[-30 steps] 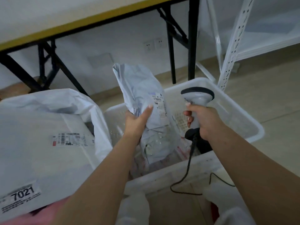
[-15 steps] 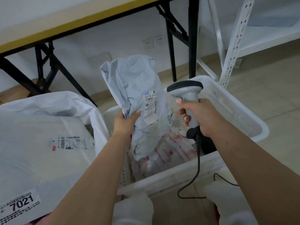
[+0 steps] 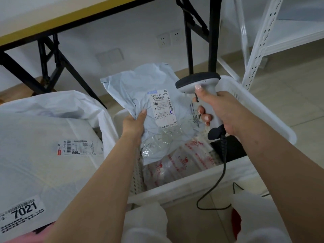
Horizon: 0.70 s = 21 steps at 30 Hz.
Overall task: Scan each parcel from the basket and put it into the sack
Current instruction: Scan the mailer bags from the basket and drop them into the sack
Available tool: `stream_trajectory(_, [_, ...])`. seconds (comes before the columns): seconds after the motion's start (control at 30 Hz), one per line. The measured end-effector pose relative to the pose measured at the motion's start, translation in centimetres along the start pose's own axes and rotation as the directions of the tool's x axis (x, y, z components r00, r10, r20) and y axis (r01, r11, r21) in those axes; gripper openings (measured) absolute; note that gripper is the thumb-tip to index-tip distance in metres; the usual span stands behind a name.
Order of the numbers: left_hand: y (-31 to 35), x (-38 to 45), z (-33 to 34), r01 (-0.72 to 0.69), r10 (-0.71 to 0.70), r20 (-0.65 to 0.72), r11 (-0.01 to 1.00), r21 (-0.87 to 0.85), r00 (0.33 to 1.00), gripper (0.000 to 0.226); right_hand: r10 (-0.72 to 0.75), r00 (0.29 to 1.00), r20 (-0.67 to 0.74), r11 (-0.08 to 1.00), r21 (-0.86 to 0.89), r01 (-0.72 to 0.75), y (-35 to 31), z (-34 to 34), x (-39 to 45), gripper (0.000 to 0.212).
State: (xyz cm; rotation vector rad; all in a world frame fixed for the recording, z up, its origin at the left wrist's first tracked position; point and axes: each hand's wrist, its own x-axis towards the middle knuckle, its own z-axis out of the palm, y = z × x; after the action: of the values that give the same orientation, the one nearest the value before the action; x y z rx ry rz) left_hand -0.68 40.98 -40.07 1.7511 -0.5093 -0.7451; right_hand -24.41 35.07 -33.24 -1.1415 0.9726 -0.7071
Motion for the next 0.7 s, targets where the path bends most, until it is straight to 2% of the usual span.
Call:
stream_trajectory(0.1, [0.0,-0.1,0.0,-0.001,0.001,-0.001,1.000,-0.003,1.000,0.017,-0.026,0.999,0.036,0.999,-0.047,0.027,-0.6,-0.2,-0.2,0.063])
stream_trajectory(0.23, [-0.1,0.0,-0.2,-0.007,0.007,0.000,1.000,-0.023,1.000,0.017,-0.040,0.998,0.054,0.994,-0.102,0.045,-1.5,-0.6,-0.5,0.050])
stream_trajectory(0.37, [-0.2,0.1,-0.3,0.009,-0.009,-0.009,1.000,-0.015,1.000,0.017,-0.063,0.996,0.065,0.986,-0.149,0.073,-2.2,-1.1,-0.7,0.046])
stream_trajectory(0.7, [-0.1,-0.1,-0.3,0.020,-0.020,-0.044,1.000,-0.006,0.999,0.019,-0.053,0.995,0.082,0.978,-0.197,0.069,-2.5,-1.1,-1.1,0.045])
